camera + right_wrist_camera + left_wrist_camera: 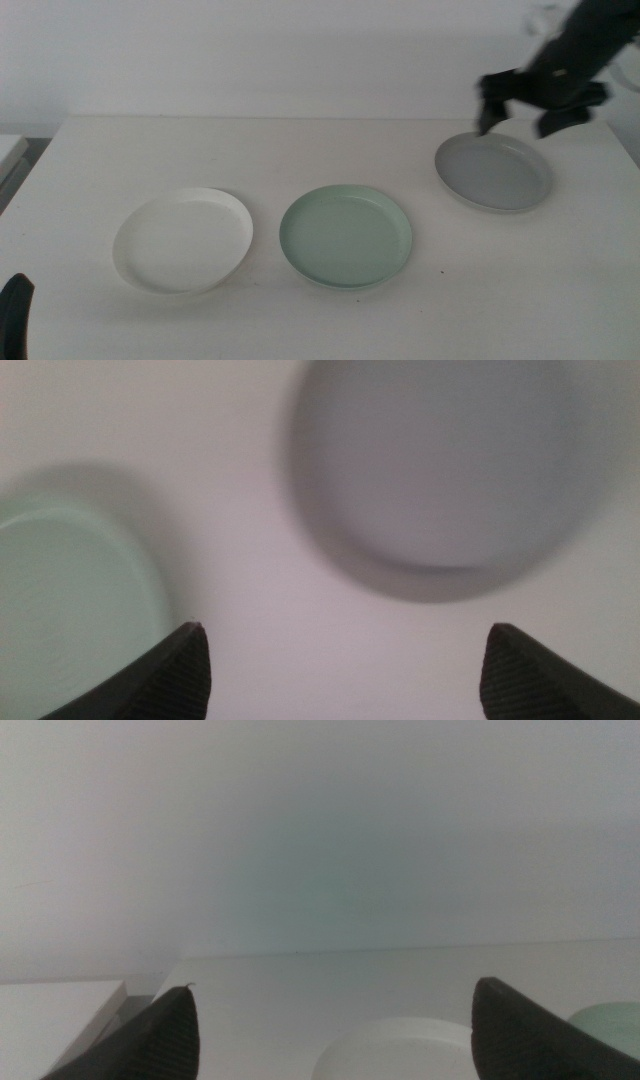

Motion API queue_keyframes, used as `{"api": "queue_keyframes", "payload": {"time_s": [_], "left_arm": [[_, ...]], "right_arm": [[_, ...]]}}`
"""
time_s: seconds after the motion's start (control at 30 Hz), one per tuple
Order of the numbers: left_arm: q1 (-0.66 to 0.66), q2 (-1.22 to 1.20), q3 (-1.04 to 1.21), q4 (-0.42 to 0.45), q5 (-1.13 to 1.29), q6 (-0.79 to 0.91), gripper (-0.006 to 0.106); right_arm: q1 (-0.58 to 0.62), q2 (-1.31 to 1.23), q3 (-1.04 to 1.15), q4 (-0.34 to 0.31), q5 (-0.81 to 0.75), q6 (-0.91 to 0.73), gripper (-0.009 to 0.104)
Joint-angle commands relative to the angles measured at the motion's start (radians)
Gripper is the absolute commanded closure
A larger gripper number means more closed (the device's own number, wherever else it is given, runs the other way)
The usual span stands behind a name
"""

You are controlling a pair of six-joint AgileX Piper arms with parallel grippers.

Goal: Stack the three bowls on top of each other.

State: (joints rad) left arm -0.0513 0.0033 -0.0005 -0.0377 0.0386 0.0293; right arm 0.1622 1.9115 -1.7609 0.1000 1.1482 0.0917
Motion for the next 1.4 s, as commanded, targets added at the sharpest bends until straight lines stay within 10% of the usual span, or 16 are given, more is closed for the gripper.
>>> {"api": "queue_keyframes", "payload": {"time_s": [0.0, 0.93, 1.37], "left_arm": [[0.000, -0.003, 0.001, -0.002, -0.013, -0.003, 0.007], [0.000, -0.003, 0.001, -0.002, -0.013, -0.003, 0.007], [0.000, -0.003, 0.001, -0.002, -0.013, -0.003, 0.007]], "right_arm": [[-0.070, -0.010, -0.004, -0.023, 0.009, 0.006, 0.007], [-0.252, 0.558, -0.457, -0.017, 0.040, 0.033, 0.025], [-0.256, 0.584, -0.455, 0.002, 0.039, 0.004, 0.066]]}}
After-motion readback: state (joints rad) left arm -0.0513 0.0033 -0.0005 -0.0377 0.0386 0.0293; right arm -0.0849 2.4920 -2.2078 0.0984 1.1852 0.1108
